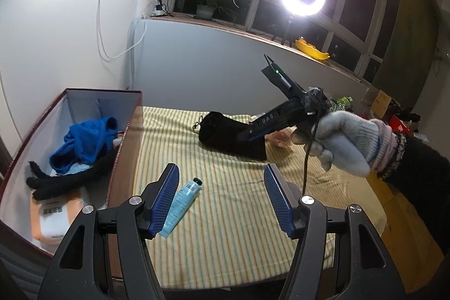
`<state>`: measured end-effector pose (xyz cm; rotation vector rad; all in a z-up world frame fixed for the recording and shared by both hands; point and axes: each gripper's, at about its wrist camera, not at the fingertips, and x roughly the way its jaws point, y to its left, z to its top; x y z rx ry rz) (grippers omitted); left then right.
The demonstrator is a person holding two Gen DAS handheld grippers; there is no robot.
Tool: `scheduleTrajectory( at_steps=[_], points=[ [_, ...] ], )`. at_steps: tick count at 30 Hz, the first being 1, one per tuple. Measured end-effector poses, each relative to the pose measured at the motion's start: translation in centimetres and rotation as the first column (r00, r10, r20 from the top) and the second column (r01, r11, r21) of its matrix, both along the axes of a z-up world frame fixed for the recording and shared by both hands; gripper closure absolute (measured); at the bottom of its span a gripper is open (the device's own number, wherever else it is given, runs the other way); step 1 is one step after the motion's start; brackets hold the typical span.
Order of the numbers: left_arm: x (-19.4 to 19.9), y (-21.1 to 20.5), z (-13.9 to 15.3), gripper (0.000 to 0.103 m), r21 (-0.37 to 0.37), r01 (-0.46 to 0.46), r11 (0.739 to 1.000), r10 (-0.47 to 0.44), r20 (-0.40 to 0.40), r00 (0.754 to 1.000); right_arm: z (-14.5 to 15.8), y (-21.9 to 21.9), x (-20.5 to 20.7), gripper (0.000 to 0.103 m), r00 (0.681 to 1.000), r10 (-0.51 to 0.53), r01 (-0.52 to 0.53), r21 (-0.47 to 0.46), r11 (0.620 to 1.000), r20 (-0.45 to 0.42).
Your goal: Organize soft objects
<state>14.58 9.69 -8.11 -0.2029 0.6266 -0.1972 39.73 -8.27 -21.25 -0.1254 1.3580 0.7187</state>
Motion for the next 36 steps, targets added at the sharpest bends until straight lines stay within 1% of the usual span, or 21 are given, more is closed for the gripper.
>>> scheduleTrajectory(
  at_steps=[1,2,6,9,12,16,18,20,22,24,26,29,30,32,36],
  points=[
    [0.0,-0.2,0.0,0.041,-0.002,0.001,1.0,-0.001,-0.001,1.0,0.1,-0.2,-0.2,0.078,1.0,-0.002,0.003,-0.009,1.0,0.028],
    [0.1,-0.3,0.0,0.041,-0.004,0.004,1.0,-0.004,-0.001,1.0,0.2,-0.3,-0.2,0.078,0.999,-0.005,0.005,0.003,1.0,0.034],
    [0.2,-0.8,-0.1,0.041,0.006,0.015,1.0,-0.015,-0.001,1.0,1.3,-1.0,1.4,0.078,0.995,-0.071,0.065,0.092,0.994,0.07],
    [0.5,-0.7,-0.1,0.041,0.012,0.011,1.0,-0.011,-0.004,1.0,1.4,-0.4,4.1,0.078,0.99,-0.119,0.108,0.14,0.984,0.074],
    [0.8,-0.4,-0.1,0.041,0.009,0.001,1.0,-0.001,-0.009,1.0,1.1,1.0,7.2,0.078,0.987,-0.138,0.124,0.155,0.98,0.085],
    [1.0,-0.1,-0.3,0.041,0.014,-0.003,1.0,0.004,-0.02,1.0,-0.2,2.6,10.3,0.078,0.989,-0.145,0.14,0.207,0.968,0.01],
    [1.1,0.0,-0.4,0.041,0.014,-0.006,1.0,0.007,-0.022,1.0,-1.3,3.5,11.4,0.078,0.992,-0.128,0.13,0.201,0.971,-0.023],
    [1.2,0.2,-0.4,0.041,0.009,-0.01,1.0,0.011,-0.022,1.0,-2.5,4.0,11.9,0.078,0.992,-0.123,0.128,0.173,0.977,-0.041],
    [1.3,0.4,-0.5,0.041,0.003,-0.014,1.0,0.014,-0.024,1.0,-3.6,4.1,12.1,0.078,0.988,-0.121,0.137,0.192,0.972,-0.092],
    [1.3,0.4,-0.5,0.041,-0.001,-0.015,1.0,0.015,-0.026,1.0,-4.2,4.0,11.8,0.078,0.984,-0.102,0.131,0.21,0.969,-0.145],
    [1.1,0.4,-0.5,0.041,-0.002,-0.016,1.0,0.016,-0.024,1.0,-3.9,4.0,10.8,0.078,0.987,-0.066,0.095,0.203,0.975,-0.145],
    [0.8,0.3,-0.3,0.041,-0.008,-0.016,1.0,0.016,-0.019,1.0,-2.4,3.4,8.4,0.078,0.988,-0.018,0.053,0.227,0.972,-0.155],
    [0.6,0.3,-0.1,0.041,-0.008,-0.015,1.0,0.015,-0.014,1.0,-1.8,3.2,7.6,0.078,0.988,-0.007,0.042,0.229,0.972,-0.151],
    [0.4,0.1,0.1,0.041,-0.007,-0.013,1.0,0.013,-0.01,1.0,-0.3,2.9,4.8,0.078,0.99,0.047,-0.014,0.234,0.972,-0.136],
    [0.1,-0.1,0.4,0.041,-0.004,-0.005,1.0,0.005,-0.001,1.0,1.4,1.6,-0.5,0.078,0.993,0.092,-0.078,0.175,0.981,-0.075]
  ],
)
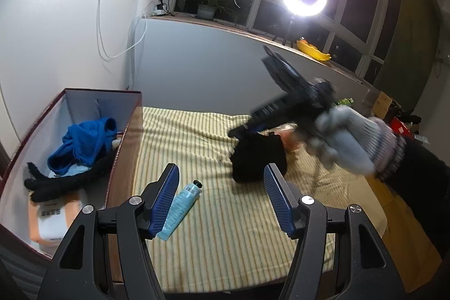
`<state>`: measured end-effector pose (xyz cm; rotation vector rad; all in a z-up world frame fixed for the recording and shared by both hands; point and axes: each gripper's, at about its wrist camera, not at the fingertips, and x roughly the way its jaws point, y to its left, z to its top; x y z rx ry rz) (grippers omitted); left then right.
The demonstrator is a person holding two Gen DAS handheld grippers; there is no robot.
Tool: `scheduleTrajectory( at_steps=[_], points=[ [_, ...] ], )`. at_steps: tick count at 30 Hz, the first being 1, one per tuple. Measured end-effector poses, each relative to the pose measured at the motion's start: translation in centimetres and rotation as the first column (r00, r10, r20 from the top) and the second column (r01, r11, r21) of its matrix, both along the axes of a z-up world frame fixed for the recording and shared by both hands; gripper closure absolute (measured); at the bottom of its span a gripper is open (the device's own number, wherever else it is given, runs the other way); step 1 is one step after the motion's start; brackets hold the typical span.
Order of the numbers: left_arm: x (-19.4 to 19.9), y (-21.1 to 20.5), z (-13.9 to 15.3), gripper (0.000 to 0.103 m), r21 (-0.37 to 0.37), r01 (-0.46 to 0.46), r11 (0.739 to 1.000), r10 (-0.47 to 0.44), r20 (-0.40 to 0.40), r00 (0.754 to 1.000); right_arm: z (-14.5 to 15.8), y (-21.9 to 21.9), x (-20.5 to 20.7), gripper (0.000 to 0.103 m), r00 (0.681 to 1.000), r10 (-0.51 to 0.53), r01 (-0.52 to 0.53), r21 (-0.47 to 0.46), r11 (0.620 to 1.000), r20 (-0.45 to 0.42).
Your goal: Organize soft objects
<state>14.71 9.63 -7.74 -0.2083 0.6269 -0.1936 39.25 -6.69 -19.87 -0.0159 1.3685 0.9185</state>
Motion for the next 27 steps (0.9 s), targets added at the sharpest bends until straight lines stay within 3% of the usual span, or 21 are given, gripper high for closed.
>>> scheduleTrajectory(
  at_steps=[10,17,21,23,27],
  points=[
    [-0.1,-1.1,-0.5,0.041,-0.021,0.055,0.998,-0.055,-0.027,0.998,3.1,-6.5,-10.9,0.079,0.995,-0.061,0.056,0.063,0.996,0.077],
    [0.6,-3.2,-1.9,0.041,-0.043,0.132,0.99,-0.135,-0.072,0.988,2.6,-12.3,-14.7,0.078,0.981,-0.172,0.17,0.032,0.985,0.092],
    [1.9,-5.4,-3.2,0.041,-0.071,0.223,0.972,-0.231,-0.127,0.965,1.5,-15.9,-16.2,0.076,0.968,-0.233,0.233,0.006,0.972,0.096],
    [2.7,-6.7,-3.8,0.041,-0.092,0.275,0.957,-0.287,-0.159,0.945,1.2,-17.9,-16.6,0.062,0.956,-0.277,0.277,0.023,0.961,0.099],
    [4.3,-9.8,-5.4,0.041,-0.132,0.38,0.915,-0.401,-0.218,0.89,0.4,-21.2,-16.9,0.055,0.923,-0.372,0.37,0.038,0.928,0.102]
  ],
)
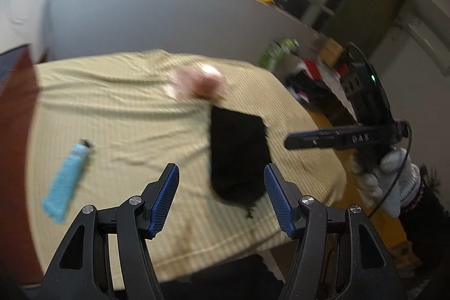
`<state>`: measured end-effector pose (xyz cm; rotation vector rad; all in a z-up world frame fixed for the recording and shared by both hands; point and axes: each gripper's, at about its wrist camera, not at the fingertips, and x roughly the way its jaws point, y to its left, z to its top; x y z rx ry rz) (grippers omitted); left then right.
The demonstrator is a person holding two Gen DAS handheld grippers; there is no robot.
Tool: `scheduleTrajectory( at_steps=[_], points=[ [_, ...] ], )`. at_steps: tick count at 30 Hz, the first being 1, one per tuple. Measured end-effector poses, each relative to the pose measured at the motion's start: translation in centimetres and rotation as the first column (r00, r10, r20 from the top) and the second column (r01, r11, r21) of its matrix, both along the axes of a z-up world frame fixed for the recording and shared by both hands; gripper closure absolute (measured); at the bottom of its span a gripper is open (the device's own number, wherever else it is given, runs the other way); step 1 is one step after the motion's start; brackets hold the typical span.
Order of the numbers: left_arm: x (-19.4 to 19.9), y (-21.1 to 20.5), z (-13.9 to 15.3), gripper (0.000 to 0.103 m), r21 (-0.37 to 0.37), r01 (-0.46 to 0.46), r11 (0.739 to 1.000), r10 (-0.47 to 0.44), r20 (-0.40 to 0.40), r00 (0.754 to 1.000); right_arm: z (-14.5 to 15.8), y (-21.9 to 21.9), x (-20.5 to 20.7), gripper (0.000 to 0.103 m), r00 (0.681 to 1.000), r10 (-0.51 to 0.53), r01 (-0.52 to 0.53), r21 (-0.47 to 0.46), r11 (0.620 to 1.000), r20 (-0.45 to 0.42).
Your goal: Organize soft objects
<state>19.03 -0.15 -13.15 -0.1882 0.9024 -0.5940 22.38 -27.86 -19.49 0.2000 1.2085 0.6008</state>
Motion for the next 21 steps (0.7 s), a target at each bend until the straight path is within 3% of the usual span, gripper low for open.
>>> scheduleTrajectory(
  at_steps=[9,17,21],
  points=[
    [3.0,-5.0,-2.9,0.039,0.065,0.171,0.983,-0.164,-0.102,0.981,-2.4,-2.5,-0.4,0.054,0.992,-0.12,0.122,0.053,0.991,-0.044],
    [4.7,-6.6,-5.1,0.039,0.162,0.203,0.966,-0.184,-0.129,0.975,-3.5,-1.5,0.1,0.054,0.987,-0.151,0.155,0.075,0.985,-0.06],
    [5.2,-6.9,-5.6,0.034,0.163,0.207,0.965,-0.185,-0.139,0.973,-4.0,-1.3,0.6,0.054,0.985,-0.151,0.157,0.078,0.985,-0.079]
  ],
)
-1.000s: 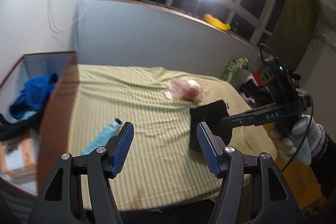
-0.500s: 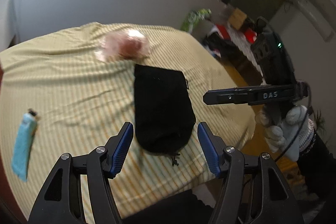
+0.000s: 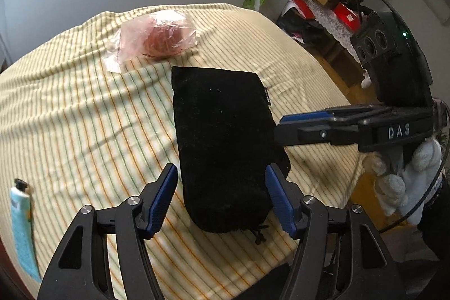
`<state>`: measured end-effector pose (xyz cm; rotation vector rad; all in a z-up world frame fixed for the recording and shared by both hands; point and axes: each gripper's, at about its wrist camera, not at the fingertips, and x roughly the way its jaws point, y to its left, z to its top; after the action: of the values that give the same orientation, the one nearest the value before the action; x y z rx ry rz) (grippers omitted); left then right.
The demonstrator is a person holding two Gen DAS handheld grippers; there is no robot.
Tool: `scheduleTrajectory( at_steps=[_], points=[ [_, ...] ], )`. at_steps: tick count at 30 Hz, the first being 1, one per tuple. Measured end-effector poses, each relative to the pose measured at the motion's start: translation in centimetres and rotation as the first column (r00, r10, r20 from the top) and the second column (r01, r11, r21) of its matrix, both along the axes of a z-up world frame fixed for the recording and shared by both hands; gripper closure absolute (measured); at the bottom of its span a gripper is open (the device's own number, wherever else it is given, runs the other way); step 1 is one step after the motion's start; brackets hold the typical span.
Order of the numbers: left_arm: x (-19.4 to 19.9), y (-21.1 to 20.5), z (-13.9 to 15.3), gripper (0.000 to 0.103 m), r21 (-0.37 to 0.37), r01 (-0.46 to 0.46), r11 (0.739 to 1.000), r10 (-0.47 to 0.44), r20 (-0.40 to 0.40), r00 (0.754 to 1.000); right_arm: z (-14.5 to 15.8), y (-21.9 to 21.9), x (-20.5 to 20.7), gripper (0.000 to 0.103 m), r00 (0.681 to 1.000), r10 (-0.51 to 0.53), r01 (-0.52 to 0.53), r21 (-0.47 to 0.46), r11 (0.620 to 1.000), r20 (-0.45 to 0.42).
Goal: Organize soft objects
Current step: 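Close the left gripper on the black pouch while the right gripper grips it too, then lift the black pouch with both grippers and carry it over the shoebox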
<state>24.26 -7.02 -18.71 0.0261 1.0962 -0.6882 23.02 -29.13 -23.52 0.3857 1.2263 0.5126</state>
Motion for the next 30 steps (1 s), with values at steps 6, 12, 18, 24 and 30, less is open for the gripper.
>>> scheduleTrajectory(
  at_steps=[6,12,18,24,30],
  points=[
    [0.6,0.0,-0.5,0.032,0.003,-0.006,1.0,0.006,-0.002,1.0,-0.9,0.8,-0.1,0.054,1.0,0.006,-0.006,-0.009,1.0,-0.019],
    [0.6,-0.5,-1.0,0.036,-0.018,0.013,1.0,-0.013,-0.013,1.0,-1.4,1.6,-0.2,0.054,1.0,0.018,-0.019,-0.007,1.0,-0.024],
    [-0.1,-0.7,-1.1,0.045,-0.037,0.017,0.999,-0.017,-0.012,1.0,-1.3,2.7,-0.3,0.056,0.999,0.039,-0.039,-0.018,0.999,-0.01],
    [-0.8,-0.2,-0.7,0.051,-0.051,0.002,0.999,-0.002,0.002,1.0,-1.1,2.6,-0.3,0.063,0.999,0.041,-0.041,-0.023,0.999,-0.004],
    [-1.2,-0.5,-0.6,0.052,-0.037,0.009,0.999,-0.009,0.021,1.0,-2.1,1.4,0.4,0.065,0.998,0.003,0.001,0.053,0.999,-0.066]
  ],
)
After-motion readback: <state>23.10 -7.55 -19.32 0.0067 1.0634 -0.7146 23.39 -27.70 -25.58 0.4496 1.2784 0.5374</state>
